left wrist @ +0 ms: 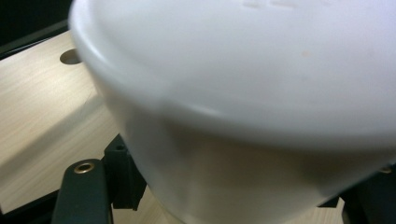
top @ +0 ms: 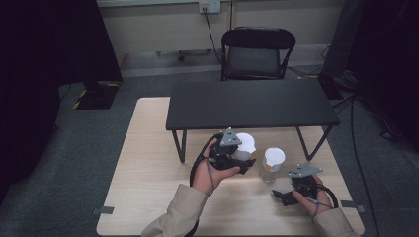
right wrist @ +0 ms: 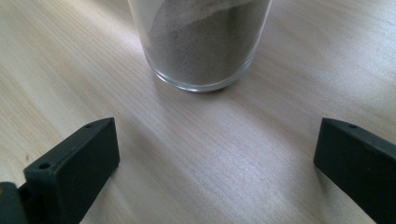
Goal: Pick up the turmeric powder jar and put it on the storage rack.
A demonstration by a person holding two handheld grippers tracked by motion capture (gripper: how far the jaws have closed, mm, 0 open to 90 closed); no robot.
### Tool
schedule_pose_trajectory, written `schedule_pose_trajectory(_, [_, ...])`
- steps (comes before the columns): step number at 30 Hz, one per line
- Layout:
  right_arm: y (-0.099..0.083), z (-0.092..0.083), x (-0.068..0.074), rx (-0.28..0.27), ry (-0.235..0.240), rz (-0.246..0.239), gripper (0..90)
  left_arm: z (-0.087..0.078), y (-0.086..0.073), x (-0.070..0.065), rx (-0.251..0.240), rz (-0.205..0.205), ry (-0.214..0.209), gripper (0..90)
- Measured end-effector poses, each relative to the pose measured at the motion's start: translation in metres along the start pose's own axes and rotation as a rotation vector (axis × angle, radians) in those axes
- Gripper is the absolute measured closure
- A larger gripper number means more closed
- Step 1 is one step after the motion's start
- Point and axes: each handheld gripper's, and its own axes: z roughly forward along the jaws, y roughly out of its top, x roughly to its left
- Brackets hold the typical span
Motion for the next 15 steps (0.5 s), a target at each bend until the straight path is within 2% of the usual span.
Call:
schedule_pose_trajectory(8, [0.000, 0.000, 0.000, -0.001, -0.001, -0.001, 0.0, -0.004, 0.018, -0.001, -0.001, 0.020, -0.011, 30.1])
schedule_pose_trajectory(15, [0.000, 0.000, 0.000, -0.002, -0.001, -0.002, 0.0, -0.005, 0.031, 0.000, -0.018, 0.020, -0.019, 30.1])
